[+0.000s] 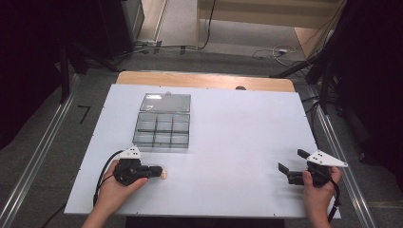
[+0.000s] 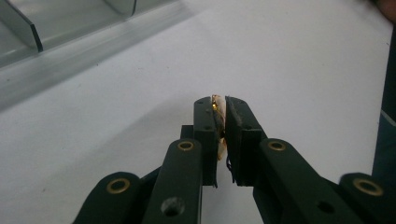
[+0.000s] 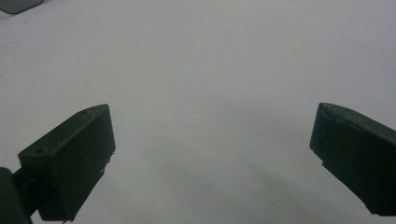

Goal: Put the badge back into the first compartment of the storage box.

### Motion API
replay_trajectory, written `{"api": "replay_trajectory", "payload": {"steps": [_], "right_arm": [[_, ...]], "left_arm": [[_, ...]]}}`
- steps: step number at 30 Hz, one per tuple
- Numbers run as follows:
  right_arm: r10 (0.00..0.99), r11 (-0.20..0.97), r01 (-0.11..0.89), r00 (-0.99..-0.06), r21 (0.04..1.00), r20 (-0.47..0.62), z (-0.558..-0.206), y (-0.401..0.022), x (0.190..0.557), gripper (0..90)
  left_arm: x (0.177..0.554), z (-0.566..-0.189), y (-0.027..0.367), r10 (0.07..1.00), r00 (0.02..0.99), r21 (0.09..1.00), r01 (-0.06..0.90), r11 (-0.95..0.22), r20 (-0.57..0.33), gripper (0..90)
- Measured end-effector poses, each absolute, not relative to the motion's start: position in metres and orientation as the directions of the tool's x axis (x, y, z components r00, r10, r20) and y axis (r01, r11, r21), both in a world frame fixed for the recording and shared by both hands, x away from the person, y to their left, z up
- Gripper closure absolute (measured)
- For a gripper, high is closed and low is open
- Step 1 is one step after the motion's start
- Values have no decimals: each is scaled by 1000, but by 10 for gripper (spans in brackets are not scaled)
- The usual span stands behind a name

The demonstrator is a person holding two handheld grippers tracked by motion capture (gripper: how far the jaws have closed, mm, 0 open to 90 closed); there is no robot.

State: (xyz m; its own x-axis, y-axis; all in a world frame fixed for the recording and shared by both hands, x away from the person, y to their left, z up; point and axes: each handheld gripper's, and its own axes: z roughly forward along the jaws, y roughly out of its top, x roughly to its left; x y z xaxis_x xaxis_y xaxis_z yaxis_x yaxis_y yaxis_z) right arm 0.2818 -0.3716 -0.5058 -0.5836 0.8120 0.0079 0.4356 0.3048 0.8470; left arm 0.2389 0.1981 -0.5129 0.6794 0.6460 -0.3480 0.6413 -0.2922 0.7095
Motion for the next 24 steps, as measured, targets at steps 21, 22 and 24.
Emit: {"api": "replay_trajectory", "payload": {"steps": [21, 22, 24], "right_arm": [[818, 307, 444, -575, 842, 5, -506, -371, 282, 0], [818, 307, 444, -575, 842, 4, -506, -371, 282, 0], [819, 307, 444, -574, 842, 5, -506, -371, 282, 0]], "left_arm": [[232, -508, 200, 593, 742, 734, 585, -346, -313, 879], [231, -507, 198, 596, 745, 736, 579, -352, -301, 879], [230, -504, 196, 604, 744, 734, 576, -360, -287, 881]]}}
